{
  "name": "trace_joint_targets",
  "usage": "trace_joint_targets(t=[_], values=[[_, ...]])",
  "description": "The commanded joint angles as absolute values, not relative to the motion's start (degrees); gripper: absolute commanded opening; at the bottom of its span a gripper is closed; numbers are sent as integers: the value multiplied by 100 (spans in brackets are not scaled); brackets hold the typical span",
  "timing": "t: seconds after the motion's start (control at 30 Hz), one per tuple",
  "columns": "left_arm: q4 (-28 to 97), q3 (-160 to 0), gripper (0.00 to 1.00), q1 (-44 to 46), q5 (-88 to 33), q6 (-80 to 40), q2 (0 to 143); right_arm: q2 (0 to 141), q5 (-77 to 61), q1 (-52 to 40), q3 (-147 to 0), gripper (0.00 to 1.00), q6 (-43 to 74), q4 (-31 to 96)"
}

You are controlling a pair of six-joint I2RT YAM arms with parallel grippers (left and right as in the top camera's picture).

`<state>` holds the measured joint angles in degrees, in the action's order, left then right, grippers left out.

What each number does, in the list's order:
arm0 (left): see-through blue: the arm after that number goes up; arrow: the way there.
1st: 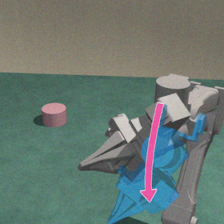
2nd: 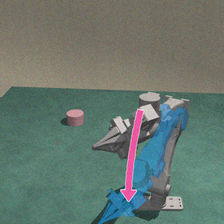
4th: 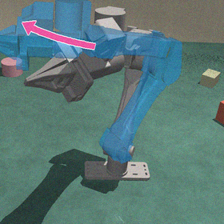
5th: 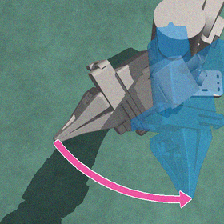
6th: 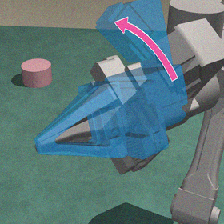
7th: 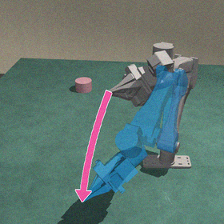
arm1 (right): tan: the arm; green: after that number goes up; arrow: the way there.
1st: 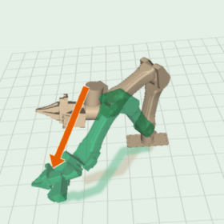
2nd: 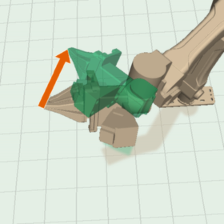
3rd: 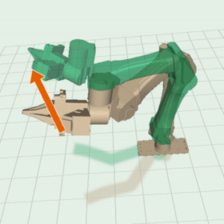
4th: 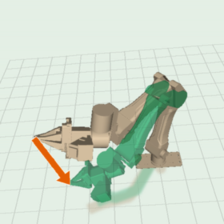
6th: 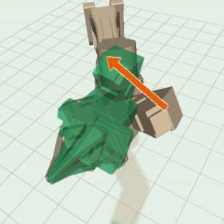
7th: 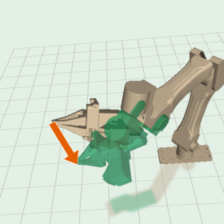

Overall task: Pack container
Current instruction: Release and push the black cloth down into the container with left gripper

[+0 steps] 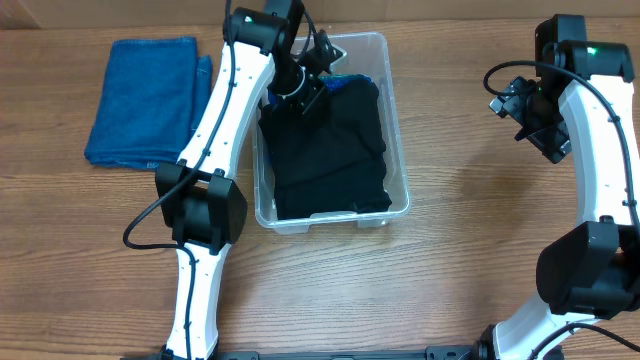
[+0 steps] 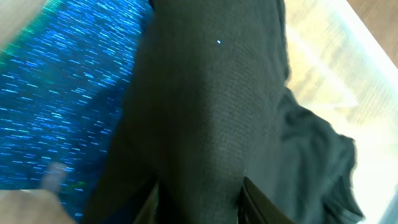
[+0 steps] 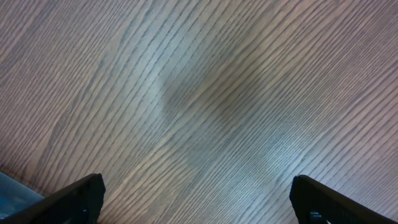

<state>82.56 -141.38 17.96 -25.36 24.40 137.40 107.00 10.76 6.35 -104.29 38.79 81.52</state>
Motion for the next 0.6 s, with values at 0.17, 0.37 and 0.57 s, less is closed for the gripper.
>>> trace_joint_targets(t=[0.17, 0.37, 0.57], values=[[7575, -14250, 70, 1516, -2467, 2486, 13823, 10586, 1153, 650, -10420, 100, 3905, 8125], [7583, -14849, 84, 1518, -2709, 2158, 13817, 10586, 1153, 650, -10420, 100, 3905, 8125], [8853, -16652, 15, 1645, -2707, 1400, 13810, 10586, 1153, 650, -10420, 100, 3905, 8125]])
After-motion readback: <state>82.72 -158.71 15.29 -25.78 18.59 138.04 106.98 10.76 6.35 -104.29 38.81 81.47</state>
